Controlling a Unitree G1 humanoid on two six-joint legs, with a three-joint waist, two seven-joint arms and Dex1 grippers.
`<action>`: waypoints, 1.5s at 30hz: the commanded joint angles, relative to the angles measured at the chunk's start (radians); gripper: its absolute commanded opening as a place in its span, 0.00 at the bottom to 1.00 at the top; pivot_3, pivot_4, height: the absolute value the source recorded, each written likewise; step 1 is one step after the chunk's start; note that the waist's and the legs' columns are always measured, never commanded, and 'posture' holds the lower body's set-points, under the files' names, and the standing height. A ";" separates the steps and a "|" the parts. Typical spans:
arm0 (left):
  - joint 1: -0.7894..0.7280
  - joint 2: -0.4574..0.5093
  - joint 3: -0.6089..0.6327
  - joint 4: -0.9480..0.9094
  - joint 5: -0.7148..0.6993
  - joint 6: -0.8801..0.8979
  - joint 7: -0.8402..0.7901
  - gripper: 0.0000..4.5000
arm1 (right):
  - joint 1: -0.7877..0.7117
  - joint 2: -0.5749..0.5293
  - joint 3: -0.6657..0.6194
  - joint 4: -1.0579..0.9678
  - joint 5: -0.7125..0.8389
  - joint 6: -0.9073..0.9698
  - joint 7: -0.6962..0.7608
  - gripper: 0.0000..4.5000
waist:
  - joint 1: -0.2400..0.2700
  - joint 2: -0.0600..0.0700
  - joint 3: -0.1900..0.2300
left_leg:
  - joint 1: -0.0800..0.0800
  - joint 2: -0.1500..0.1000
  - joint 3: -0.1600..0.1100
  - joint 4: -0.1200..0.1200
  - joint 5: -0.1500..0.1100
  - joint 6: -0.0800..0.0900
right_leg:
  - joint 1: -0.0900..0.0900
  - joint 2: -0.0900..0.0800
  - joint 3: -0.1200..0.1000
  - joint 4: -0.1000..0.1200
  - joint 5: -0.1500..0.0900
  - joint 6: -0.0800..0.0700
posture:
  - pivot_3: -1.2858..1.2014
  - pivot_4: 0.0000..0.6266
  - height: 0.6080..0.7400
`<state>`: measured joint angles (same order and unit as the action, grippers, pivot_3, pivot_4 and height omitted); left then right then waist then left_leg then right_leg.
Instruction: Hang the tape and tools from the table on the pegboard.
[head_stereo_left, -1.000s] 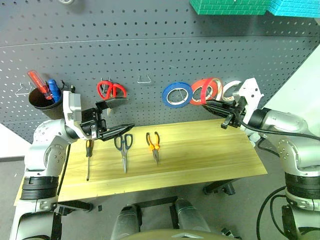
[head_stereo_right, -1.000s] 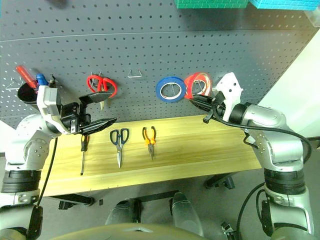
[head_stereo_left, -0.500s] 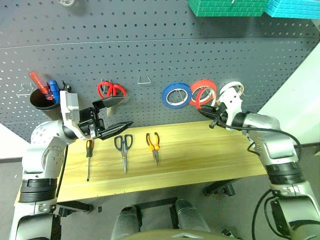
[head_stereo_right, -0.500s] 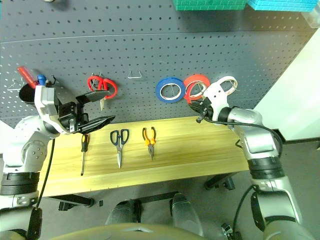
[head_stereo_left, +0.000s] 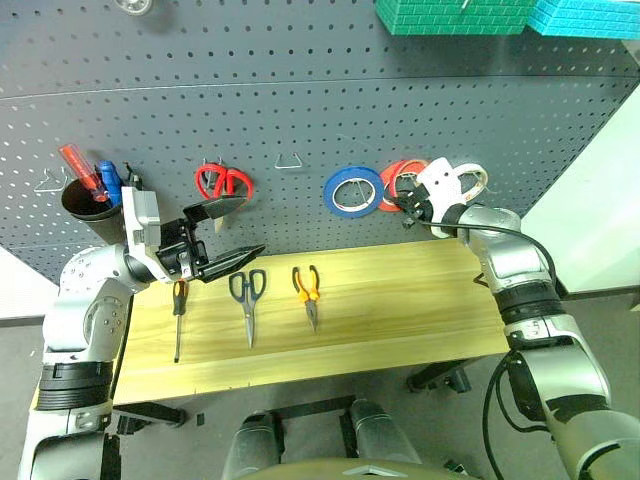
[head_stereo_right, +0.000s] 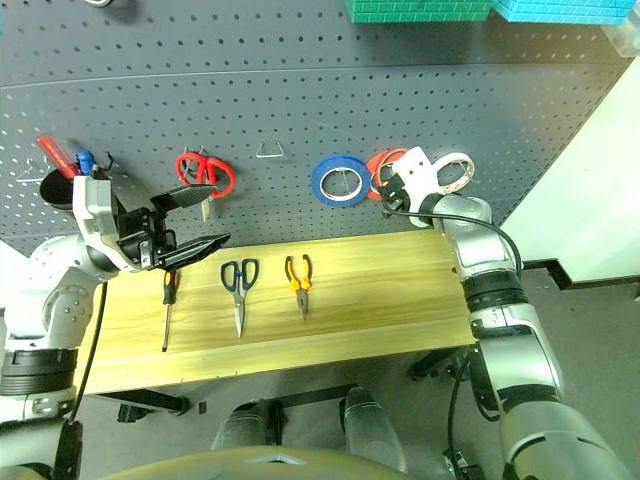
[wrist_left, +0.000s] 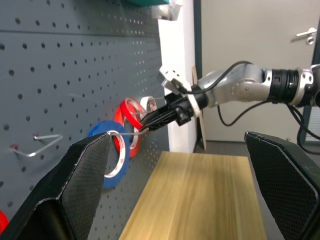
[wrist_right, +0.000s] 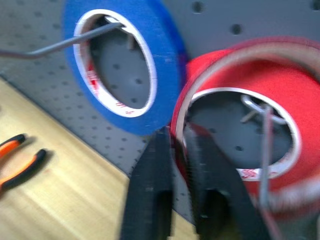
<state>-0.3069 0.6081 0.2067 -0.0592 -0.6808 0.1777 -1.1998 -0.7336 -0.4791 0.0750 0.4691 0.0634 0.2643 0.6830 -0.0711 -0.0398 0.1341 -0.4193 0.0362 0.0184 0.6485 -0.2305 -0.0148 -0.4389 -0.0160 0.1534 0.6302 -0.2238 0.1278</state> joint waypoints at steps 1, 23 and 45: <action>0.013 0.006 0.023 -0.013 0.002 -0.026 -0.009 1.00 | 0.026 -0.010 -0.002 -0.115 0.004 0.027 0.011 0.39 | 0.001 0.000 0.000 | 0.000 0.000 0.000 0.000 0.000 0.000 | 0.000 0.000 0.000 0.000 0.000 0.000 | 0.55 0.10 1.00; 0.173 0.027 0.057 -0.033 0.009 -0.043 -0.035 1.00 | 0.341 -0.355 -0.143 -0.836 0.388 0.577 0.285 0.69 | 0.001 0.000 0.001 | 0.006 0.001 0.001 0.000 0.000 0.000 | 0.003 0.000 0.001 0.000 -0.004 -0.005 | 0.55 0.18 1.00; 0.316 0.058 0.058 0.336 0.255 -0.322 -0.020 1.00 | 0.080 0.073 0.191 -0.566 0.301 1.022 -0.155 0.99 | 0.016 0.006 0.043 | 0.008 0.005 0.005 -0.005 -0.001 0.000 | -0.003 -0.003 0.000 -0.005 -0.003 -0.011 | 0.57 0.35 1.00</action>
<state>0.0154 0.6537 0.2693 0.2486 -0.4526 -0.1022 -1.2051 -0.6276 -0.4148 0.2611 -0.1106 0.3851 1.2655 0.5611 -0.0551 -0.0343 0.1769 -0.4119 0.0416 0.0237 0.6432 -0.2313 -0.0149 -0.4423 -0.0191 0.1532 0.6247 -0.2267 0.1159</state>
